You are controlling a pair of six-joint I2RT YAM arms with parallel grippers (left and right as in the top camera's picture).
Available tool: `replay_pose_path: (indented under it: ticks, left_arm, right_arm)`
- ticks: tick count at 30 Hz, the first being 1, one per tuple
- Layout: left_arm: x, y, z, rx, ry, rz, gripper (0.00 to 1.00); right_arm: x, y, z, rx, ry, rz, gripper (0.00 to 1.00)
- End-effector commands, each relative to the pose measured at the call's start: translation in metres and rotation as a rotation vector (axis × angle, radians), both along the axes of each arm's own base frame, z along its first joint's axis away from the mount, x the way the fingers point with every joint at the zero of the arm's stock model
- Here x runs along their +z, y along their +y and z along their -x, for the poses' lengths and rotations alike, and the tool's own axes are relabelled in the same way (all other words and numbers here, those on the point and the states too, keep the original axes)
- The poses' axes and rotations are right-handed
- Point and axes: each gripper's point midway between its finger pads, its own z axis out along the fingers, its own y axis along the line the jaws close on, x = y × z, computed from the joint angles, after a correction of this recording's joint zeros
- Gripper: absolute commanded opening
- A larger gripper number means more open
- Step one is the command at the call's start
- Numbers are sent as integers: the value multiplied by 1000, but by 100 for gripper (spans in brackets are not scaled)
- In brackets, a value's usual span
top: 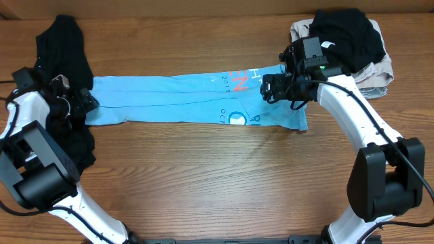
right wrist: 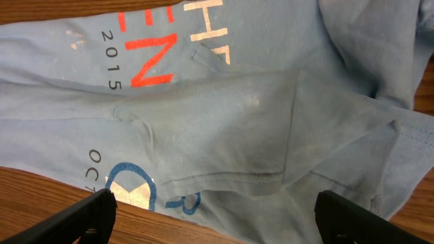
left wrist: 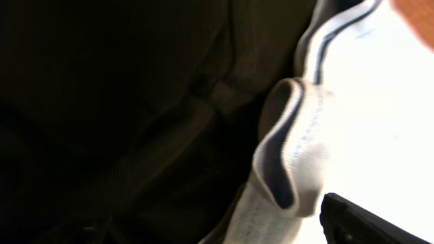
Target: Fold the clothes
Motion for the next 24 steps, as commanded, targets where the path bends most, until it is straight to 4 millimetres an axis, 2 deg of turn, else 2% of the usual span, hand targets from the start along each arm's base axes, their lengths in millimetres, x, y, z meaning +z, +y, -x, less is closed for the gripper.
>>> replay_pose_path:
  ticks: [1, 3, 9, 12, 13, 15, 21, 24]
  left_arm:
    - [16, -13, -17, -69, -70, 66, 100]
    - [23, -12, -18, -66, -65, 68, 100]
    - [44, 31, -7, 114, -2, 21, 100]
    - [40, 52, 5, 167, 31, -28, 99]
    - [37, 55, 8, 175, 47, -48, 95]
    - [31, 59, 12, 184, 69, -72, 79]
    - [14, 44, 5, 147, 65, -79, 28]
    - [7, 37, 1, 130, 56, -88, 18]
  right_arm:
    - [5, 0, -3, 3, -15, 4, 97]
    - [4, 0, -2, 3, -11, 5, 97]
    - [3, -3, 0, -3, -4, 20, 97]
    - [3, -3, 0, -3, -4, 20, 98]
    - [3, -3, 0, -3, -5, 20, 98]
    - [3, -3, 0, -3, -5, 20, 98]
    - [3, -3, -1, -3, -7, 19, 97]
    - [3, -2, -1, -3, -7, 19, 98]
